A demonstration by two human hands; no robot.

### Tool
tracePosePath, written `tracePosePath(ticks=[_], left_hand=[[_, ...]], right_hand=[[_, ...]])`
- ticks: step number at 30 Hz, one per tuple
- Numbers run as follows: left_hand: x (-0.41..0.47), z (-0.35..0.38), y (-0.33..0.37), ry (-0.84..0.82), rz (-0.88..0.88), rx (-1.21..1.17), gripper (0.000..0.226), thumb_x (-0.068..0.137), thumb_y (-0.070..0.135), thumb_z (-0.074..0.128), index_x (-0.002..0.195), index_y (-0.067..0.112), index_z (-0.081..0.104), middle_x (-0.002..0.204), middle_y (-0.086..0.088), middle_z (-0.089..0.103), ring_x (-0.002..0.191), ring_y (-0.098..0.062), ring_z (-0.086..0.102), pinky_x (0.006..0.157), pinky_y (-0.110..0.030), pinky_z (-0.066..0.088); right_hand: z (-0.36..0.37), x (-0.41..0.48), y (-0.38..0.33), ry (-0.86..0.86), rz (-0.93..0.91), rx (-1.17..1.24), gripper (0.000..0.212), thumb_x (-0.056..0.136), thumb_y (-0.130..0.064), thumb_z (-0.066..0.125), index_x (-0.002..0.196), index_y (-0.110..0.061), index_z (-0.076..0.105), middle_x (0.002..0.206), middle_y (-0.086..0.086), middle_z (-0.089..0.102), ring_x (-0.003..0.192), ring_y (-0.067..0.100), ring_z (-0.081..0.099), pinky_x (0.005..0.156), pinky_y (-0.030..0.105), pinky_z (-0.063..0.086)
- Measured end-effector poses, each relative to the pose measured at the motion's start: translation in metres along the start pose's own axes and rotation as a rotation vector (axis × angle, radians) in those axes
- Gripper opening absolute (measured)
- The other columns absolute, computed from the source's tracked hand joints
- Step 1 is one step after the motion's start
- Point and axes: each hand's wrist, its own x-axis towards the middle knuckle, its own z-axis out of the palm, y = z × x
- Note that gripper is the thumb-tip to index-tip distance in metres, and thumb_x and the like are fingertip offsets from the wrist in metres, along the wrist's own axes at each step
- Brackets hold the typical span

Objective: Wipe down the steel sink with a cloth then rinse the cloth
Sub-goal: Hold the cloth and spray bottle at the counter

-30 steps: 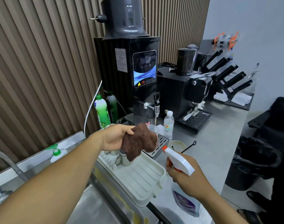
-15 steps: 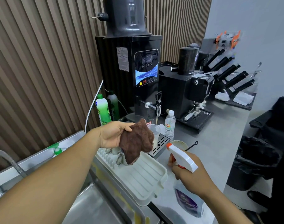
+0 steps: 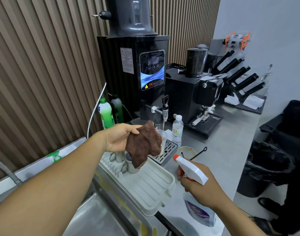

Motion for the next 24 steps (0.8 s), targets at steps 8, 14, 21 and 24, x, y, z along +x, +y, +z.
tracePosePath(ticks=[8, 14, 21, 24], left_hand=[[0.002, -0.001, 0.002, 0.033, 0.027, 0.013, 0.048, 0.097, 0.005, 0.032, 0.129, 0.014, 0.066, 0.125, -0.018, 0.067, 0.109, -0.033, 0.067, 0.105, -0.051, 0.044], [0.001, 0.001, 0.004, 0.051, 0.036, 0.002, 0.049, 0.099, 0.004, 0.030, 0.138, 0.013, 0.058, 0.126, -0.017, 0.067, 0.107, -0.031, 0.068, 0.097, -0.045, 0.051], [0.001, 0.003, 0.005, 0.044, 0.042, 0.036, 0.048, 0.099, 0.005, 0.029, 0.134, 0.014, 0.061, 0.127, -0.018, 0.067, 0.109, -0.033, 0.067, 0.102, -0.050, 0.047], [0.002, 0.003, 0.005, 0.039, 0.039, 0.036, 0.049, 0.098, 0.005, 0.030, 0.135, 0.015, 0.061, 0.129, -0.019, 0.065, 0.111, -0.034, 0.065, 0.103, -0.051, 0.046]], right_hand=[[0.006, -0.003, -0.005, -0.077, -0.046, -0.001, 0.005, 0.073, -0.011, 0.056, 0.077, -0.010, 0.056, 0.071, 0.011, 0.056, 0.063, 0.035, 0.049, 0.059, 0.055, 0.048], [0.009, -0.003, -0.001, -0.078, -0.027, -0.008, 0.036, 0.064, -0.025, 0.054, 0.096, -0.015, 0.067, 0.083, 0.003, 0.065, 0.065, 0.031, 0.054, 0.062, 0.052, 0.051], [0.006, -0.005, 0.003, -0.071, -0.010, -0.004, 0.016, 0.071, -0.011, 0.056, 0.085, -0.010, 0.063, 0.074, 0.006, 0.061, 0.065, 0.032, 0.052, 0.061, 0.055, 0.050], [0.004, -0.005, 0.006, -0.051, 0.036, 0.008, 0.032, 0.069, -0.012, 0.056, 0.098, -0.016, 0.069, 0.084, -0.001, 0.068, 0.069, 0.030, 0.058, 0.063, 0.052, 0.053]])
